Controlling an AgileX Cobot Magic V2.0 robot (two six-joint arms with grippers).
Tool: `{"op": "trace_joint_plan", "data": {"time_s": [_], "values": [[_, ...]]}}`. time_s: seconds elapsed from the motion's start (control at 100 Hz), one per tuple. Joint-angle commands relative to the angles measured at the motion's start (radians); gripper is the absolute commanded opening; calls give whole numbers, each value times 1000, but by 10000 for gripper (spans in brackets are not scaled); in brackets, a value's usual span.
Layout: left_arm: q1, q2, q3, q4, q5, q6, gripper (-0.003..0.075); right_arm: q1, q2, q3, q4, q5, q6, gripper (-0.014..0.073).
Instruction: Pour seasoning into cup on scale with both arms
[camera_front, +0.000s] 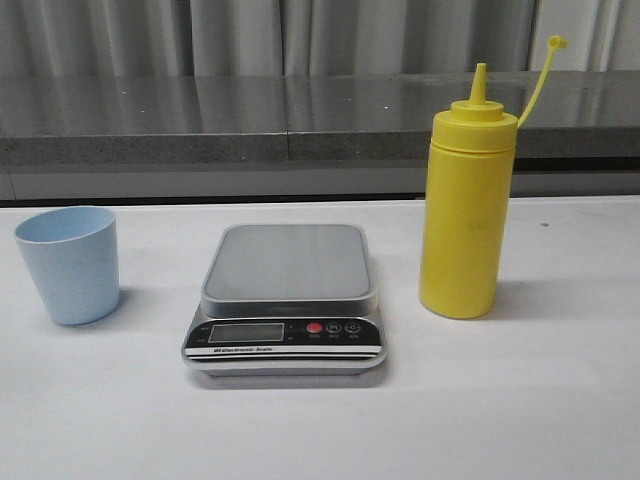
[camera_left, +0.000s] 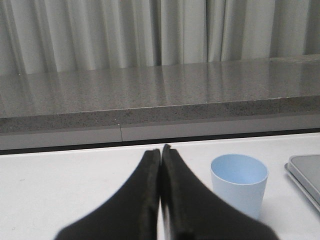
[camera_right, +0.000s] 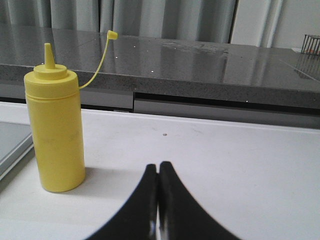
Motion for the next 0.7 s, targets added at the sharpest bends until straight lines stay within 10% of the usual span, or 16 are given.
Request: {"op": "trace_joint_plan", "data": {"time_s": [0.0, 0.69], "values": [[-7, -33, 45, 0, -83, -8, -20, -7, -20, -17, -12, -86, -10, -67], [-7, 284, -383, -55, 176, -8, -20, -7, -20, -17, -12, -86, -10, -67]]}}
